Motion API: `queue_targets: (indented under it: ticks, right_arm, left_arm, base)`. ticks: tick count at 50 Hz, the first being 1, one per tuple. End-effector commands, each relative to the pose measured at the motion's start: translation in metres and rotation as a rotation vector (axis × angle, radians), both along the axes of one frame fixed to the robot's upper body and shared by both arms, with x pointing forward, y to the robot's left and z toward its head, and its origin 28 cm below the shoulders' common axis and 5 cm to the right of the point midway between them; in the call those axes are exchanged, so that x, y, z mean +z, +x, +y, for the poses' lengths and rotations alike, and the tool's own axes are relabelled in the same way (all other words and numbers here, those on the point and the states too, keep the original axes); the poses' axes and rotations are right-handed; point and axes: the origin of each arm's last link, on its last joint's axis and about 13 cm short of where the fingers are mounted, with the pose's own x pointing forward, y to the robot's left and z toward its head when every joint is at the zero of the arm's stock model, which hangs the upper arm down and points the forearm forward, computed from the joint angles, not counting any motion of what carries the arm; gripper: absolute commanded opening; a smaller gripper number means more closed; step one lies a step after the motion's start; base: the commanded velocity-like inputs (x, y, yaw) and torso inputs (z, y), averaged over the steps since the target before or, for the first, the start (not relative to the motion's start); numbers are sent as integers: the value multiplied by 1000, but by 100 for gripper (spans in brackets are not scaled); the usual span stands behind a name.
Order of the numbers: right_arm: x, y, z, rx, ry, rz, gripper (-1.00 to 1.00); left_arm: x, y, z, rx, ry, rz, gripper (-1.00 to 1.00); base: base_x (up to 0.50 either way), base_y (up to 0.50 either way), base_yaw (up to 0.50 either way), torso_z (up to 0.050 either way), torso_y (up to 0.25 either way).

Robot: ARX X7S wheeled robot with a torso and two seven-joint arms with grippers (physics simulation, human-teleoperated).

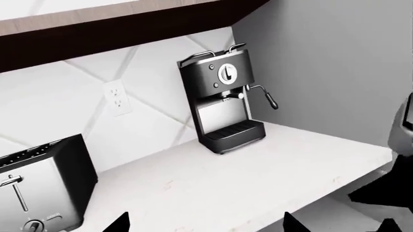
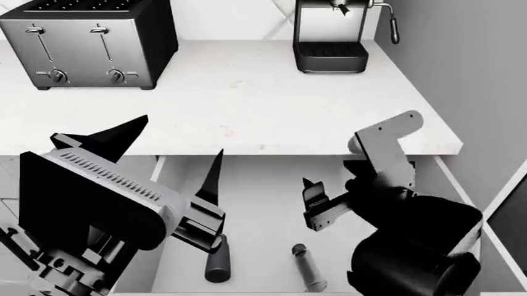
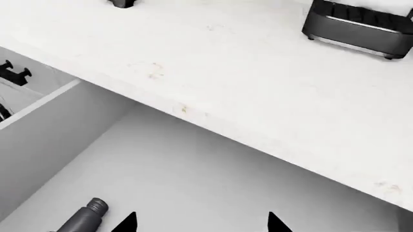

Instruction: Pick and place the shaker into the drawer. Then close the cabinet.

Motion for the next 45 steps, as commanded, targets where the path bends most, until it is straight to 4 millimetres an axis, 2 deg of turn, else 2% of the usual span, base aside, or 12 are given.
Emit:
queue_targets:
  ticks: [1, 6, 17, 27, 36, 45]
  right_arm:
    - [48, -33, -18, -49, 95, -338, 100]
    - [49, -45, -24, -101, 128, -419, 100]
    - [48, -59, -22, -111, 118, -498, 100]
    - [51, -59, -23, -103, 124, -518, 100]
    - [53, -60, -18, -106, 92, -529, 100]
    - [37, -51, 1, -98, 71, -523, 100]
  left_arm:
    - [0, -4, -2, 0, -38, -8, 100]
    - [-4, -6, -2, 5, -50, 0, 100]
    - [-9, -7, -7, -8, -50, 18, 100]
    - [-1, -1, -8, -20, -64, 17, 100]
    - [-4, 3, -11, -17, -72, 20, 100]
    - [-6, 5, -11, -11, -66, 21, 100]
  base:
    - [0, 0, 0, 0, 0]
    - [0, 40, 0, 0, 0]
    - [1, 500, 0, 0, 0]
    - [-43, 500, 0, 0, 0]
    - [-231, 488, 0, 0, 0]
    - [-229, 500, 0, 0, 0]
